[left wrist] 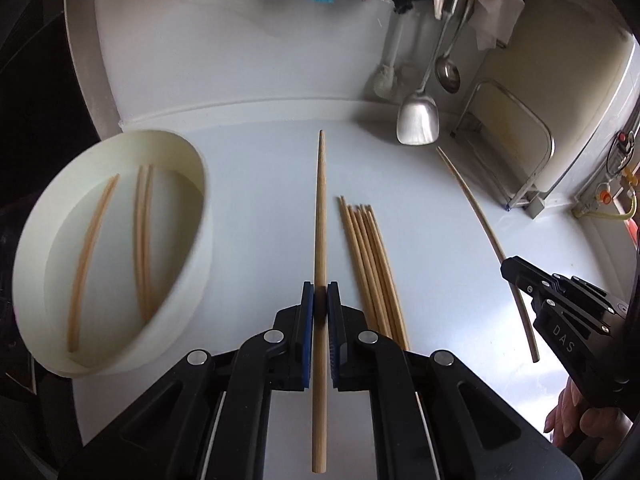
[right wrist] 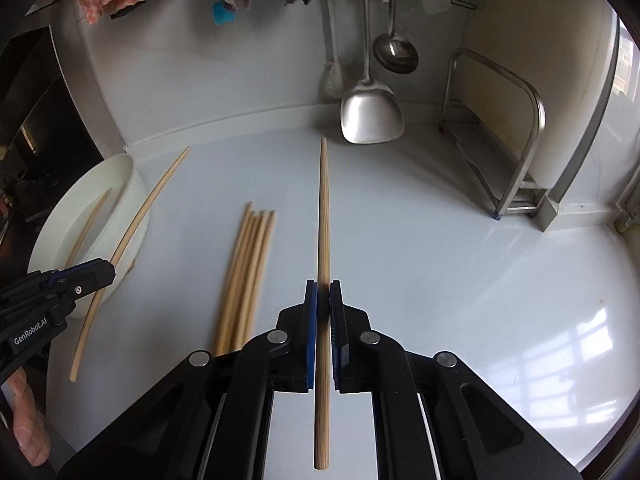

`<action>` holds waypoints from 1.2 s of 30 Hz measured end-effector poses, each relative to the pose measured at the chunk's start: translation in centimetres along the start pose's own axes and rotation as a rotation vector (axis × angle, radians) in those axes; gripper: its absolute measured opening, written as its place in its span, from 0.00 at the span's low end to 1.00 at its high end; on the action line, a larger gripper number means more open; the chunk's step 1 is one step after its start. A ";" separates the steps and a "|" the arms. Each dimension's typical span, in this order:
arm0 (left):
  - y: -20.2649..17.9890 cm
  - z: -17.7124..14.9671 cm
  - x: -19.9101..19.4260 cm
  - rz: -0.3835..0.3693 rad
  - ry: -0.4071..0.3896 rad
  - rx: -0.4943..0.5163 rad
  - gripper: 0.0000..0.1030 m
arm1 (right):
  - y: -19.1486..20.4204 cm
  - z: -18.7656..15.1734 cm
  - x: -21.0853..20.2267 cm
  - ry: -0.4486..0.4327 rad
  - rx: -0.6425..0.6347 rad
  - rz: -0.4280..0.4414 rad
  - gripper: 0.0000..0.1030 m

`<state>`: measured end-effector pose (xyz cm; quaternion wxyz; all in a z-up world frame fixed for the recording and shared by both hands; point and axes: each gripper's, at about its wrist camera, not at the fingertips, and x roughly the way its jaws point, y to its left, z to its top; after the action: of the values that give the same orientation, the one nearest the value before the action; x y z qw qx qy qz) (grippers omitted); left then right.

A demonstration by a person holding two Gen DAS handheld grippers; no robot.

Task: Organize utensils
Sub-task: 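Carry the held chopsticks over the white bowl with both tools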

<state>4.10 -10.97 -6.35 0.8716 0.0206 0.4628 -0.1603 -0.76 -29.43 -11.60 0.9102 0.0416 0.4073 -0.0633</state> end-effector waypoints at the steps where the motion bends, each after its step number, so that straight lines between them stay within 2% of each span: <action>1: 1.1 0.5 -0.9 0.012 -0.010 -0.007 0.07 | 1.1 0.5 -0.6 -0.004 -0.010 0.014 0.06; 9: 12.5 2.5 -5.0 0.130 -0.035 -0.096 0.07 | 12.9 4.2 -1.3 -0.007 -0.083 0.182 0.06; 14: 18.9 2.4 -4.4 0.162 -0.002 -0.143 0.07 | 20.5 6.0 1.4 0.020 -0.141 0.239 0.06; 18: 22.1 2.2 -2.7 0.167 0.041 -0.157 0.07 | 24.6 6.2 4.6 0.077 -0.149 0.245 0.06; 25: 24.6 2.3 0.8 0.139 0.111 -0.134 0.07 | 28.3 6.5 9.4 0.184 -0.137 0.210 0.06; 36: 25.6 3.1 4.4 0.098 0.175 -0.111 0.07 | 29.5 6.7 13.4 0.275 -0.105 0.177 0.06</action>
<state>16.55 11.58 -11.04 0.8344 0.0089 0.5439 -0.0891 17.38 -2.22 -16.43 0.8489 0.0380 0.5253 0.0450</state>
